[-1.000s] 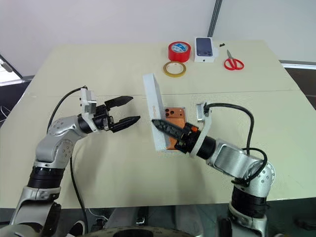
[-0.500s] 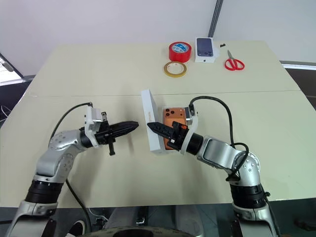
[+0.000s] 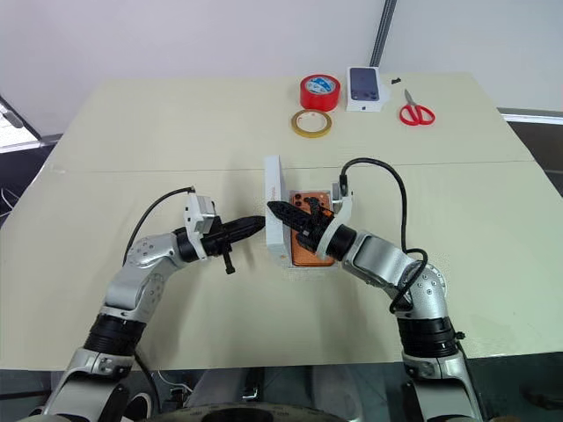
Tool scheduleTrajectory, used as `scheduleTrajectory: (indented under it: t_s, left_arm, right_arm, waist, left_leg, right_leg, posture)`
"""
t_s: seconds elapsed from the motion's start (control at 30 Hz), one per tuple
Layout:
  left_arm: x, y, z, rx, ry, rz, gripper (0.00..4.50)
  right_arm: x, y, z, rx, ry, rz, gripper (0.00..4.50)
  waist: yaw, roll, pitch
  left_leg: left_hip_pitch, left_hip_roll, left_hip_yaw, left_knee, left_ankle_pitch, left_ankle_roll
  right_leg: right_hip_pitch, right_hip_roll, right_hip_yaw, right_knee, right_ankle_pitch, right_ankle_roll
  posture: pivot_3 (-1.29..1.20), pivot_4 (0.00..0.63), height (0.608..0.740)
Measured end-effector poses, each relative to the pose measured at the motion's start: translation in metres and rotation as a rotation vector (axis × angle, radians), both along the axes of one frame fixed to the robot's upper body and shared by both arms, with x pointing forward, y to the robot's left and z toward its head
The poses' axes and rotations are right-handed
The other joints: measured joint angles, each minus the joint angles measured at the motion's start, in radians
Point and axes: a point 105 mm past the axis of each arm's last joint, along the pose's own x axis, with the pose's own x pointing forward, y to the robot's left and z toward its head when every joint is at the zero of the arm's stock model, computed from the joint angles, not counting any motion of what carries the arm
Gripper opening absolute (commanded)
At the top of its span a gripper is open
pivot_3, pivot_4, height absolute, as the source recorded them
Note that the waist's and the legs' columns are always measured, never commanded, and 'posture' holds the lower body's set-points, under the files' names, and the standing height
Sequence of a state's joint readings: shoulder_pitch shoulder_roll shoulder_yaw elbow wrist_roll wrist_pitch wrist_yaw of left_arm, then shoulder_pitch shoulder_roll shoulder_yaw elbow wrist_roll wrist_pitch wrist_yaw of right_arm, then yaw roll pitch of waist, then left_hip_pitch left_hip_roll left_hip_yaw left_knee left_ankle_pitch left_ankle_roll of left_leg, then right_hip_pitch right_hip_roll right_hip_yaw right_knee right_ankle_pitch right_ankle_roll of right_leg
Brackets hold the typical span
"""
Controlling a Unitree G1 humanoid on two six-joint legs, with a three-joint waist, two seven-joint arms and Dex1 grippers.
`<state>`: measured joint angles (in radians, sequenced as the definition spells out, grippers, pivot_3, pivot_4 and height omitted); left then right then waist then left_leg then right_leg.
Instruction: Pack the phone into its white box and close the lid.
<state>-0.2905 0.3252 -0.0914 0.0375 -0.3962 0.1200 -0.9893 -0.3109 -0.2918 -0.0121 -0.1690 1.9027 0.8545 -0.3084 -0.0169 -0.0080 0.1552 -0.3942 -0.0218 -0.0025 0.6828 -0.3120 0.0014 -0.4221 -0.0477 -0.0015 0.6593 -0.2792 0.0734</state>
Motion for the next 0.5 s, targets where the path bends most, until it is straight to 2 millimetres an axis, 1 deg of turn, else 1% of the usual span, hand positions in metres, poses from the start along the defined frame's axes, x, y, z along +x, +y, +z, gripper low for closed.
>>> scheduleTrajectory:
  t_s: [0.23,0.37,0.5]
  left_arm:
    - [0.003,0.015,0.005,0.009,-0.007,0.021,0.05]
    - [0.007,0.015,0.014,0.001,-0.033,0.022,0.05]
    - [0.007,0.015,0.013,-0.006,-0.016,0.023,0.05]
  right_arm:
    - [0.0,0.004,0.001,-0.002,0.022,0.001,0.0]
    - [-0.003,0.009,-0.001,0.004,0.034,0.026,0.0]
    - [-0.007,0.012,-0.001,0.009,0.025,0.056,0.0]
  waist:
    - [0.002,0.0,0.0]
    - [0.003,0.0,0.0]
    - [0.002,0.0,0.0]
  left_leg:
    - [0.0,0.0,0.0,0.0,0.0,0.0]
    - [0.0,0.0,0.0,0.0,0.0,0.0]
    - [-0.001,0.0,0.0,0.0,0.0,0.0]
  right_leg:
    - [0.0,0.0,0.0,0.0,0.0,0.0]
    - [0.0,0.0,0.0,-0.001,0.0,0.0]
    - [0.0,0.0,0.0,-0.001,0.0,0.0]
  posture:
    - [0.0,0.15,0.74]
    - [0.0,0.15,0.74]
    - [0.0,0.15,0.74]
